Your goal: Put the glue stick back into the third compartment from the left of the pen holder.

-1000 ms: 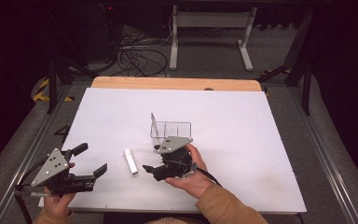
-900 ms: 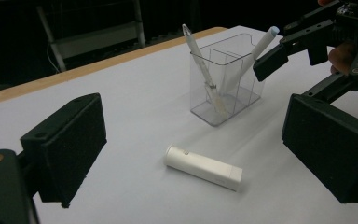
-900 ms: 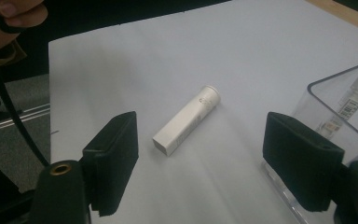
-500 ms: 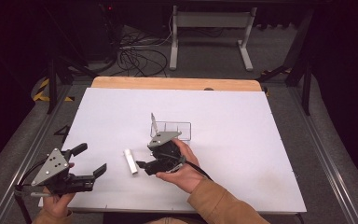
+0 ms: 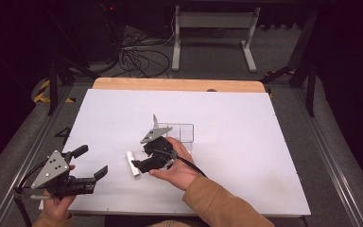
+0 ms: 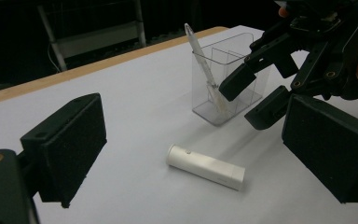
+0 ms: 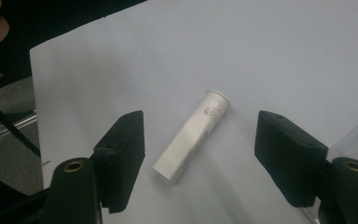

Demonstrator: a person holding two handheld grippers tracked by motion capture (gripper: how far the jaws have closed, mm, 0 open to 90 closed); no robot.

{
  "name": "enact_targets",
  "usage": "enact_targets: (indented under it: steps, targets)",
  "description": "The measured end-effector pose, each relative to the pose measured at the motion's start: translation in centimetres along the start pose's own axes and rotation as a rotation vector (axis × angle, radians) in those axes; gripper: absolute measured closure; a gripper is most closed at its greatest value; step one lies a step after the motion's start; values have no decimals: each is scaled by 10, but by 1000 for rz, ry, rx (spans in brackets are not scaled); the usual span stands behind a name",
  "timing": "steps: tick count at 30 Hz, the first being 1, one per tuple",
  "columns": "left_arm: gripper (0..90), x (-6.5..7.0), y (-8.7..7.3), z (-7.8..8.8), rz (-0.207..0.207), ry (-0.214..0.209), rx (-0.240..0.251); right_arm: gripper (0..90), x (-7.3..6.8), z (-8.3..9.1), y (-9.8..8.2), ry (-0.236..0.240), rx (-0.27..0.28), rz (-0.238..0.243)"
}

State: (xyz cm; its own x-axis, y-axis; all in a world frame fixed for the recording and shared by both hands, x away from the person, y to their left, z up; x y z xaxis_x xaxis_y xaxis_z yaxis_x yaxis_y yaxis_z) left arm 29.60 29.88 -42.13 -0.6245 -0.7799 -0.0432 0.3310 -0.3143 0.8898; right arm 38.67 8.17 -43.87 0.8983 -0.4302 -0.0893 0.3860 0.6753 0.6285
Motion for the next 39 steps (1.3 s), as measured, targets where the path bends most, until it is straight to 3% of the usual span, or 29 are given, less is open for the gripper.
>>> enact_targets:
  steps: [13, 22, 31, 39]
  targets:
    - [71, 0, -1, 0, -2, 5, -1, 432, -1, -9, 6, -16, -9, -51]
    - [70, 1, -1, 1, 0, 6, -5, 483, -5, -23, 13, -19, -54, -86]
    - [70, 1, -1, 0, -4, 9, -5, 489, -3, -40, 18, -51, -85, -90]
    - [70, 2, -2, -1, -5, 11, -7, 539, 1, -56, 17, -45, -123, -149]
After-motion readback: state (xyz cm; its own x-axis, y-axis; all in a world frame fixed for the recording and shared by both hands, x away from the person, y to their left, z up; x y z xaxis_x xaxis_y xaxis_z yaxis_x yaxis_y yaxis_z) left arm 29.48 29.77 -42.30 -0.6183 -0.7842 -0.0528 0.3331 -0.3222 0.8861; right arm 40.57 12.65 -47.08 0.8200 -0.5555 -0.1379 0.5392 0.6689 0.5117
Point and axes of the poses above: each handheld gripper's, and its own axes: z roughly backward along the jaws, y roughly out of its top, x roughly to its right, the point moved 4 cm from there along -z, roughly forward along the jaws, and after that the axes turned 11 degrees about -x, right-handed, at the moved point
